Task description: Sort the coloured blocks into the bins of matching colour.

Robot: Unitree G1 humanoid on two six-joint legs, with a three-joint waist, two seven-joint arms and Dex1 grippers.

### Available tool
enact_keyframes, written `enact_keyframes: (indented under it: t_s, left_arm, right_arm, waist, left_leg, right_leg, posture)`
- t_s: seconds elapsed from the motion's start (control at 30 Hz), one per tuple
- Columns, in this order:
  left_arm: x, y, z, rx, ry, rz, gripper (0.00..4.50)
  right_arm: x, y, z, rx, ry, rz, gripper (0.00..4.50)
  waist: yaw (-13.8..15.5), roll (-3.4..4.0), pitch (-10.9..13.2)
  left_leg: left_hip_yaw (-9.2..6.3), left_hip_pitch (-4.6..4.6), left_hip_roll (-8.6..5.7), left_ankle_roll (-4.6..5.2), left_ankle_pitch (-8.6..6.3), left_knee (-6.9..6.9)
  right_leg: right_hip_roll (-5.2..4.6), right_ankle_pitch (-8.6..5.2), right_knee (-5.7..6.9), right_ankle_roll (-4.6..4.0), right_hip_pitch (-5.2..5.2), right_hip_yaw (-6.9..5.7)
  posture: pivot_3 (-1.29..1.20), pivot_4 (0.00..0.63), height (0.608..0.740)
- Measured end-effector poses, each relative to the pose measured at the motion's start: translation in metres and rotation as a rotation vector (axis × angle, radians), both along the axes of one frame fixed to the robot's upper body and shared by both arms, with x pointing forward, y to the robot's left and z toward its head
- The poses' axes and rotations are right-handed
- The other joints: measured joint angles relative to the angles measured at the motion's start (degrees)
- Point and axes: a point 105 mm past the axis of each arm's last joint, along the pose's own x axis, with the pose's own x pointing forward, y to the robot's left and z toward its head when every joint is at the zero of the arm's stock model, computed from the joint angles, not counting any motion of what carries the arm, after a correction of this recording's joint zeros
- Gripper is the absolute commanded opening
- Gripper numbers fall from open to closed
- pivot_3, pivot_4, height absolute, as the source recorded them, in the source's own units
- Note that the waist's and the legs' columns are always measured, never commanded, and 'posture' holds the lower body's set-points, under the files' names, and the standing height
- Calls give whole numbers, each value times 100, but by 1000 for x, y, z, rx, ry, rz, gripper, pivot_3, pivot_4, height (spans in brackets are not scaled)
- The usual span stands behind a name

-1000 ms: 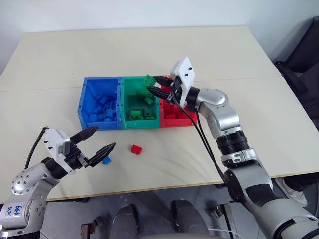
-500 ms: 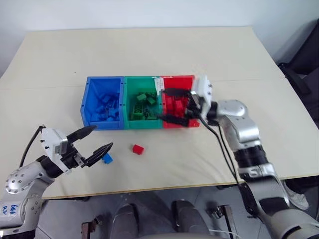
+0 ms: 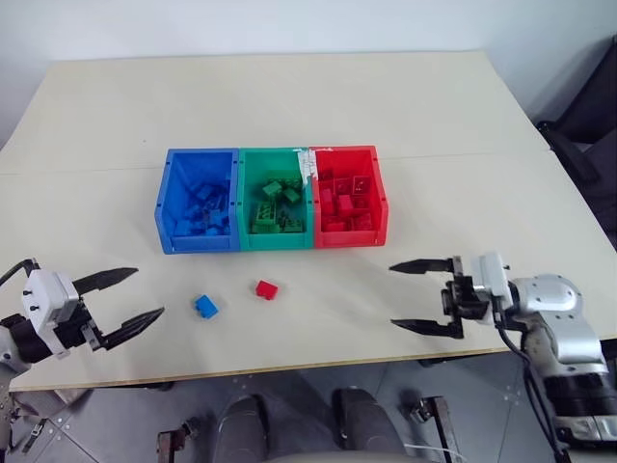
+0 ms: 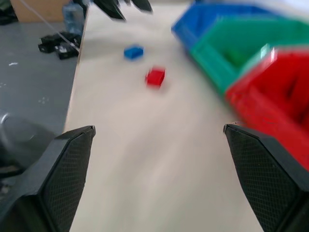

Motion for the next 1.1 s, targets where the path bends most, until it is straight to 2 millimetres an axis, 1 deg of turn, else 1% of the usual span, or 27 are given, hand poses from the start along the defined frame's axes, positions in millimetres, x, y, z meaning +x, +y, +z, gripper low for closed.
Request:
enact_keyframes:
  t_s: [0.03,0.07,0.17,0.23,0.27,0.37,0.43,0.53,0.67,0.73,0.83,0.93,1.1]
  left_arm:
    - [-3,-6,-3,29,32,-48,4500]
    - [0,-16,-2,38,13,-90,4500]
    - [19,-47,13,-1,-100,-173,4500]
    - [29,-67,20,-13,-120,-239,4500]
    - [34,-74,22,-10,-129,-255,4500]
    - [49,-99,23,68,-139,-317,4500]
    - [54,-113,24,121,-152,-382,4500]
    - [62,-126,19,214,-141,-467,4500]
    - [72,-137,10,260,-101,-534,4500]
    - [76,-139,6,276,-78,-543,4500]
    - [82,-140,-6,291,-44,-551,4500]
    - [83,-146,-14,288,-25,-574,3942]
    - [88,-145,-18,312,-36,-575,2508]
  right_arm:
    - [-2,-1,0,-6,-7,0,4455]
    - [-3,-3,-2,-7,-3,-6,4455]
    - [-4,-1,-4,-7,2,-13,4455]
    - [-5,-1,-2,-7,-8,-20,4455]
    - [-5,-1,-2,-7,-8,-23,4455]
    - [-3,-2,-1,-5,-10,-51,4455]
    - [-3,-4,3,-5,-16,-79,4455]
    - [-6,-8,3,-18,-9,-106,4455]
    - [-14,-7,-1,-29,39,-117,4455]
    - [-17,-6,0,-31,42,-120,4455]
    - [-19,-3,3,-30,36,-133,4455]
    - [-21,-4,5,-29,27,-154,4500]
    - [-24,-2,6,-21,31,-168,4500]
  waist:
    - [-8,3,1]
    - [-3,14,3]
    - [68,17,6]
    - [114,17,5]
    - [124,17,5]
    - [144,16,5]
    - [157,16,5]
    - [163,17,5]
    - [185,17,5]
    - [183,17,5]
    - [200,17,5]
    - [264,16,5]
    - [287,16,5]
  left_leg:
    - [2,3,-1,1,0,-2]
    - [9,10,-5,2,1,-1]
    - [4,10,-3,3,5,6]
    - [6,12,-5,3,5,10]
    - [6,11,-5,3,5,13]
    - [7,8,-5,4,5,22]
    - [10,7,-6,5,4,26]
    - [11,9,-3,2,3,25]
    - [10,8,0,1,1,31]
    - [11,9,0,1,1,35]
    - [10,9,2,2,1,48]
    - [8,5,6,5,-7,73]
    - [9,4,10,10,-15,99]
  right_leg:
    - [-1,0,-3,0,4,2]
    - [-4,0,-3,-1,9,7]
    - [1,0,6,-1,10,9]
    - [2,1,10,1,12,14]
    - [3,2,10,2,10,15]
    - [7,4,11,7,9,23]
    - [9,5,10,9,9,28]
    - [18,5,10,10,6,34]
    - [36,7,11,13,0,62]
    - [40,8,11,15,0,72]
    - [45,9,16,16,0,77]
    - [49,9,29,16,0,80]
    - [53,9,45,16,2,88]
  posture:
    - [0,150,740]
    - [0,150,740]
    - [0,150,740]
    - [0,150,740]
    - [0,150,740]
    - [0,150,740]
    - [0,150,740]
    - [0,150,740]
    - [0,150,740]
    - [0,150,740]
    - [0,150,740]
    - [0,150,740]
    - [0,150,740]
